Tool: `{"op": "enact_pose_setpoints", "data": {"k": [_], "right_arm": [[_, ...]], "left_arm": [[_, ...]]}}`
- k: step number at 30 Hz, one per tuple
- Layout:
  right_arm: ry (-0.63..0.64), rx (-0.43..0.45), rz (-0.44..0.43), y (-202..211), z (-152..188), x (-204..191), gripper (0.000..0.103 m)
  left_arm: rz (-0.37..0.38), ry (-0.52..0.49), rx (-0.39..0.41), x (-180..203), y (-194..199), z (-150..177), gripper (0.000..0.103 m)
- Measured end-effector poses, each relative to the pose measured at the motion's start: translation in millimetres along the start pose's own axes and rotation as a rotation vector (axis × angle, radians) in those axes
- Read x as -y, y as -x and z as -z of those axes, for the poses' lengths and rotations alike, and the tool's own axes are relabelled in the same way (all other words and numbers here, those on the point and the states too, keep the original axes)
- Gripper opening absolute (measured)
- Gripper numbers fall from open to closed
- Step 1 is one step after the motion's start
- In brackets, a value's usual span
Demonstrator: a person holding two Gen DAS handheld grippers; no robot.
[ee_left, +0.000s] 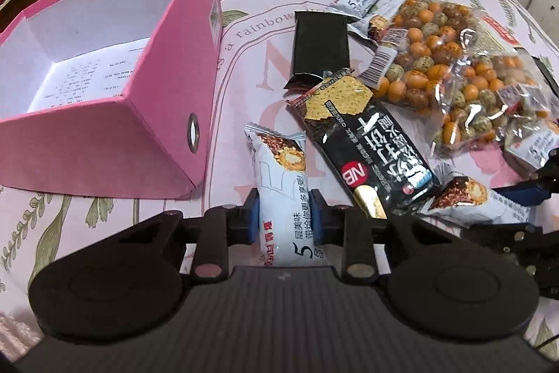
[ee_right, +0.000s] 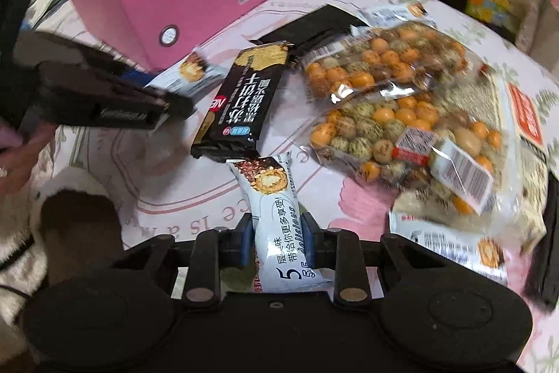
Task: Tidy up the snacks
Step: 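Grasp a white snack bar with the left tool while the right tool grasps another, then carry the white bars over the pink box with both tools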
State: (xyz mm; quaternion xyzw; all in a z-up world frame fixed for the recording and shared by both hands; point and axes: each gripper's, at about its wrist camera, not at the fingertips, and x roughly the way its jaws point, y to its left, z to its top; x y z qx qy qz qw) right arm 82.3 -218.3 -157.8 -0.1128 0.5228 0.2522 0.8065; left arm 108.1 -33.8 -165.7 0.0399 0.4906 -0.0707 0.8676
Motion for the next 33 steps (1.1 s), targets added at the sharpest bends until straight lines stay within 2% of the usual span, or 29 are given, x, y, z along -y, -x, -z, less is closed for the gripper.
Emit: {"op": "enact_pose_setpoints", "data": {"k": [8,17,20,25,33], "right_arm": [[-0.147,-0.027,0.037,15,-3,6,0.032],[-0.24,-0.081,-0.072,38,-10,-2,0.032],[-0.223,-0.087,-0.099,48,-17,-14,0.032],[-0.179,-0.087,-0.142,66,-32,-36,0.032],[-0.036,-0.056,-0.178,104,-66,-80,0.032]], "left_arm": [[0.015,-0.005,-0.011,-9,24,12,0.027],[0.076,0.003,-0.018,-26,67,19,0.027],[0.124,-0.003,-0.033,-30,83,21,0.027],[0.162,-0.008,-0.063,-44,108,23,0.027],[0.161,0.012,-0.049,-82,155,18,0.027]]}}
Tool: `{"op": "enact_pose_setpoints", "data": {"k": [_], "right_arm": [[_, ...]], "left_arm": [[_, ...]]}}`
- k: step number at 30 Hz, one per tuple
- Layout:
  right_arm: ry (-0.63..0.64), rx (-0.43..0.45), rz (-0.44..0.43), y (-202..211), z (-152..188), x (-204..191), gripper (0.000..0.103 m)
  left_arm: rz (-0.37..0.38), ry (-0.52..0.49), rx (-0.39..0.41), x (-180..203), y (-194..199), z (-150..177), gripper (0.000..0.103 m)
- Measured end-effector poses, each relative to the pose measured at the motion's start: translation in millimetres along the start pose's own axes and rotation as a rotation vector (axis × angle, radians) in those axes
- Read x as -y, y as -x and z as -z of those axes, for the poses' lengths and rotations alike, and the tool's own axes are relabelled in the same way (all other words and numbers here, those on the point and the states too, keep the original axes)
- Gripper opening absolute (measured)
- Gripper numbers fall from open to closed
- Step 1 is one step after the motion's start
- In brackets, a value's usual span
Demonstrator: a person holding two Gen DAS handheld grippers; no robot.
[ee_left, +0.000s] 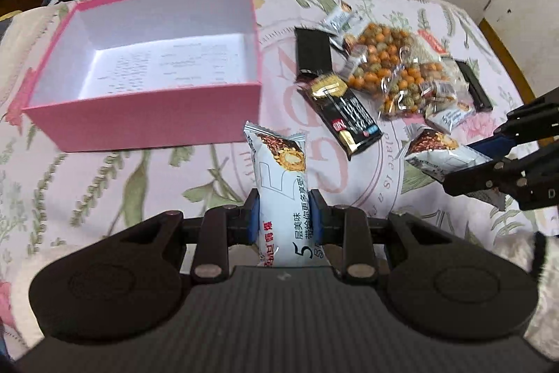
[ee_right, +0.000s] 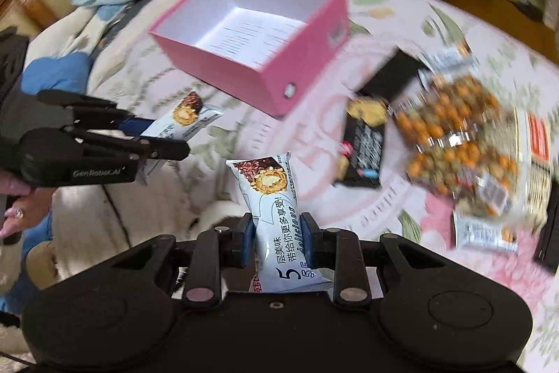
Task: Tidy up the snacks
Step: 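Carry the white bars over the pink box with both tools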
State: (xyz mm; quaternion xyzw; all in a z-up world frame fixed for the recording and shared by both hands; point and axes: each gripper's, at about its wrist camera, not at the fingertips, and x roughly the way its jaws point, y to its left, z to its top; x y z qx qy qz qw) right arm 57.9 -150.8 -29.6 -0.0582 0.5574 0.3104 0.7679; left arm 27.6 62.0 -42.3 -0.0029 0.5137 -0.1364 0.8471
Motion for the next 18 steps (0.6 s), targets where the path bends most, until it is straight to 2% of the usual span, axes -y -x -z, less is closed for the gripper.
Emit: {"op": "enact_pose_setpoints", "data": {"k": [5,10,14,18], "right_arm": [[0.092,0.025,0.015,16,-27,-28,0.032],[0.149,0.068,0.025,15,-62,-43,0.032],[0.173,0.143,0.033,2,-90,-44,0.032],[0.167,0.172,0.06,-20,-118,-36,0.032]], "left_arm": [[0.023,0.024,0.026,-18,27,-14,0.027],[0.049,0.055,0.087,-36,44,-39,0.027],[0.075,0.108,0.126,-54,40,-64,0.027],[0.105,0.182,0.159,-78,20,-95,0.027]]}}
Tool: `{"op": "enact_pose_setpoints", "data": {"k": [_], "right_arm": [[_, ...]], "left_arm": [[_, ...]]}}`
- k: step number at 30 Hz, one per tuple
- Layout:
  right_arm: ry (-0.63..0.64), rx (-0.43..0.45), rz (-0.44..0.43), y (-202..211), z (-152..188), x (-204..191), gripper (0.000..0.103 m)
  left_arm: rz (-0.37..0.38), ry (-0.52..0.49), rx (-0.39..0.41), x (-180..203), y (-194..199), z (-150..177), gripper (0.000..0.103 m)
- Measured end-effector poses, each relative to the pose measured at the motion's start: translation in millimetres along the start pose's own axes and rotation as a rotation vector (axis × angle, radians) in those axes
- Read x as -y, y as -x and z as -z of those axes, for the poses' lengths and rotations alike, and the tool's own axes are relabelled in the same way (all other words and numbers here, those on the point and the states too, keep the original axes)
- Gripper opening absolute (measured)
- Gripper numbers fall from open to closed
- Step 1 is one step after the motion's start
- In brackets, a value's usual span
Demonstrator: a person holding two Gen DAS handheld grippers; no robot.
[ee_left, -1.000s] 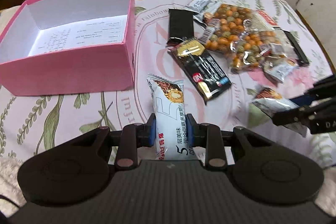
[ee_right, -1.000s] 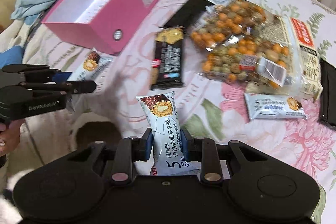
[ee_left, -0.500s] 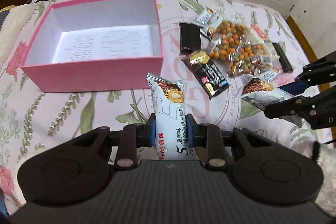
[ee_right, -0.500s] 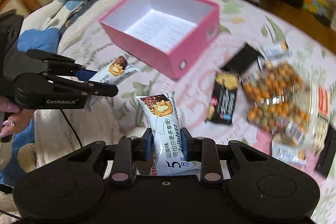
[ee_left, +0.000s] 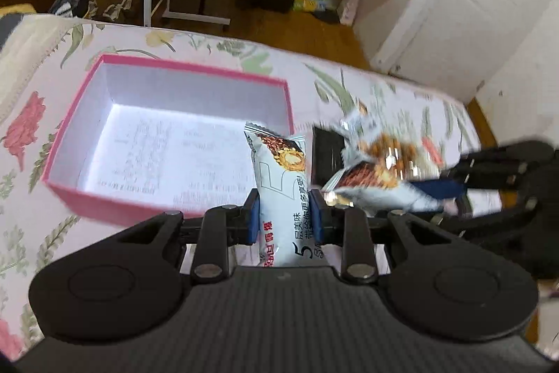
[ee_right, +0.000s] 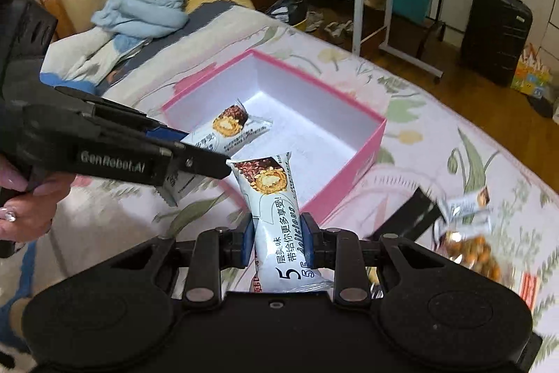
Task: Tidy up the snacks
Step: 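Carry the white bars over the pink box with both tools, then open both tools to drop the white bars into the box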
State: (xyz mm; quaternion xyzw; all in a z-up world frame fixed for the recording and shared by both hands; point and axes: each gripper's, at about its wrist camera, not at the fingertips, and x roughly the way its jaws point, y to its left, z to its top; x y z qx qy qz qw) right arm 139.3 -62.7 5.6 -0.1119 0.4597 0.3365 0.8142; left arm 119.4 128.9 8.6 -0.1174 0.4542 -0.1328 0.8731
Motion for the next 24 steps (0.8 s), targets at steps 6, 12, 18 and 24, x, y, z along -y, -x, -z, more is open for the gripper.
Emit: {"op": "enact_pose_setpoints", "data": {"k": [6,12,18,24], "right_arm": [[0.015,0.042,-0.021,-35,-34,19,0.032],[0.065,0.033,0.032,-99,-61,28,0.032],[0.136,0.026,0.054,-158,-66,30,0.032],[0.156,-0.07,0.07,-203,-72,33,0.032]], "left_arm": [[0.034,0.152,-0.028,-37,-43,-33,0.027],[-0.006,0.271,-0.041,-67,-90,-57,0.027],[-0.082,0.503,-0.043,-109,-148,-62,0.027],[-0.108,0.577,-0.085,-138,-187,-54,0.027]]}}
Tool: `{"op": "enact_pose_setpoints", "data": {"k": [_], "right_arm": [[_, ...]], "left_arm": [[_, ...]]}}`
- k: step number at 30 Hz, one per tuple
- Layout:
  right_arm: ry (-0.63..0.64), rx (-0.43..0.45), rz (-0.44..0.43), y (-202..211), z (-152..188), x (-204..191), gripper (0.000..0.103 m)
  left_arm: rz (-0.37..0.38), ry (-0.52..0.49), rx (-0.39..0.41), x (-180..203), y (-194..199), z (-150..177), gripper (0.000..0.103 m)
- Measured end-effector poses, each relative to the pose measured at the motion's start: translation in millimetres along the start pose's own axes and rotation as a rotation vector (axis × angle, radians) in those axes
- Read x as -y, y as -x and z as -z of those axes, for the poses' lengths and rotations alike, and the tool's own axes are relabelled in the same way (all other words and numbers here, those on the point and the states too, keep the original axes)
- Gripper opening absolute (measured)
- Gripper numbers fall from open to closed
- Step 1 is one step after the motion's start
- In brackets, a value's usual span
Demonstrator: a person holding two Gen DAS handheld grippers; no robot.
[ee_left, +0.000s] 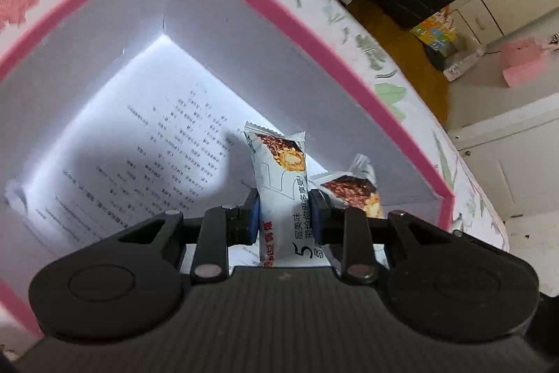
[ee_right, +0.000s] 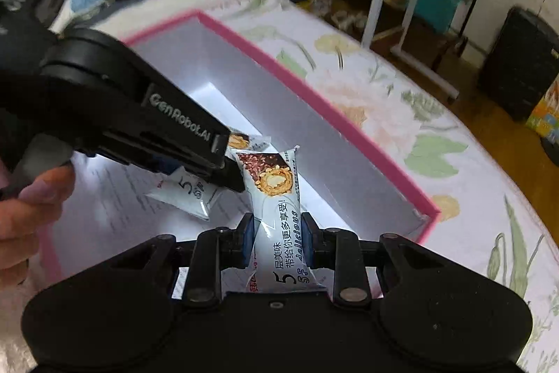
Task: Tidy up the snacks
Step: 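Open both tools to drop the white bars into the box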
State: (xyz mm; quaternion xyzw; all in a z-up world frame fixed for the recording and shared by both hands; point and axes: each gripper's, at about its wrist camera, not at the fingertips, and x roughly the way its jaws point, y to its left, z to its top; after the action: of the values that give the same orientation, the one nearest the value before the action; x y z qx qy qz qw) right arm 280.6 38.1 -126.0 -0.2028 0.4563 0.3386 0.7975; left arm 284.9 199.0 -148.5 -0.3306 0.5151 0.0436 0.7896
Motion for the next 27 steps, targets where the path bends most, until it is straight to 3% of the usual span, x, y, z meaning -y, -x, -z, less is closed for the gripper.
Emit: {"op": "enact_pose_setpoints", "data": {"k": [5,7,9,16,22,27], "right_arm": [[0.052,-0.029,0.068,-14,-2,-8,0.035],[0.047,-0.01,0.091,-10,-2,-10,0.042],[0.047,0.012,0.089,1,1,-12,0.046],[-0.043,0.145,0.033,83,35,-15,0.049],[-0.131,0.158,0.07,144,66,-17,0.051],[-0.212,0.186,0.087,179,96,-10,0.054]], "left_arm": [[-0.039,-0.038,-0.021,2,-18,0,0.029],[-0.034,-0.051,-0.03,4,-20,0,0.036],[-0.022,-0.073,-0.023,4,-16,3,0.049],[0.009,-0.249,0.02,20,30,24,0.05],[0.053,-0.449,0.082,44,82,52,0.05],[0.061,-0.513,0.153,68,115,74,0.054]]}}
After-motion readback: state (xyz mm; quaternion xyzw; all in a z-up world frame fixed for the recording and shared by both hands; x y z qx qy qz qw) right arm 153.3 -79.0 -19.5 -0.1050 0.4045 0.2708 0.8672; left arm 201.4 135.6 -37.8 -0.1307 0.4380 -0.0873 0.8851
